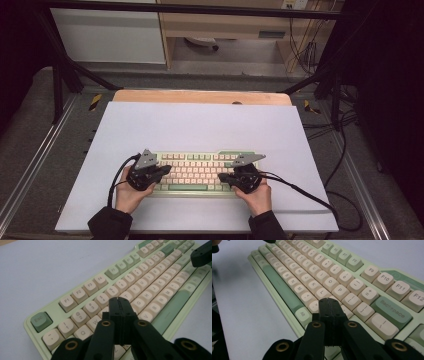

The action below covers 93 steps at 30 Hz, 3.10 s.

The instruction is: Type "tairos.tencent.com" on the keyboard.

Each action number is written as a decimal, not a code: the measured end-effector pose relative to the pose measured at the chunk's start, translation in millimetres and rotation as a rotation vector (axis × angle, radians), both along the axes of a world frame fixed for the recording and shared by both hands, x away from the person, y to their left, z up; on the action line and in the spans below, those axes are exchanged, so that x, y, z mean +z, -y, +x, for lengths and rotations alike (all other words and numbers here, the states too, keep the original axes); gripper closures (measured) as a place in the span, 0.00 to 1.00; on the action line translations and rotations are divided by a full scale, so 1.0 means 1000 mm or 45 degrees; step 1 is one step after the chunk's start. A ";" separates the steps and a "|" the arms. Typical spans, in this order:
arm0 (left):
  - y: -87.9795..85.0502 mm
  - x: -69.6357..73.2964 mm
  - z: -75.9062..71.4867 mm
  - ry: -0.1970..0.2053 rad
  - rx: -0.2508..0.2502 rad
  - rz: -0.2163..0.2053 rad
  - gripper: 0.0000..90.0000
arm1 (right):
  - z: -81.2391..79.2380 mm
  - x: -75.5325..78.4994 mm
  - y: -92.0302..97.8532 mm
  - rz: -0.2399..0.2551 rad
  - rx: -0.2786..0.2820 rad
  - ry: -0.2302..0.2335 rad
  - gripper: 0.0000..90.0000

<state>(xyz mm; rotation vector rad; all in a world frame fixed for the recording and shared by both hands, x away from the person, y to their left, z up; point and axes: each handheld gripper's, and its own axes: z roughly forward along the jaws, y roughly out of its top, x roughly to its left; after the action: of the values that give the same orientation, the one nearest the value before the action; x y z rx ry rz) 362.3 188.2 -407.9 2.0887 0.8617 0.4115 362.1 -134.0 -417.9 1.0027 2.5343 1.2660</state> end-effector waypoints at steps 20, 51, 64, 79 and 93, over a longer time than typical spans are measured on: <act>0.022 -0.012 0.016 -0.025 -0.003 0.021 1.00 | -0.005 -0.004 0.007 0.021 -0.008 -0.014 1.00; 0.025 -0.023 0.017 -0.029 -0.016 0.049 1.00 | -0.006 -0.003 0.008 0.019 -0.001 0.002 1.00; 0.019 -0.017 0.010 -0.012 -0.024 0.024 1.00 | -0.006 0.000 0.010 0.024 -0.004 0.008 1.00; 0.003 -0.015 0.001 -0.008 -0.016 0.006 1.00 | -0.007 0.003 0.010 0.042 -0.013 0.013 1.00; -0.014 -0.014 -0.007 -0.005 0.002 -0.012 1.00 | -0.003 0.010 0.001 0.052 -0.016 0.035 1.00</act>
<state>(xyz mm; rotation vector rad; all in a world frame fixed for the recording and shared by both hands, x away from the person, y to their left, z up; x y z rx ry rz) 355.2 202.5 -422.3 2.0808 0.8665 0.4034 358.7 -135.4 -407.5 1.0001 2.4876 1.3239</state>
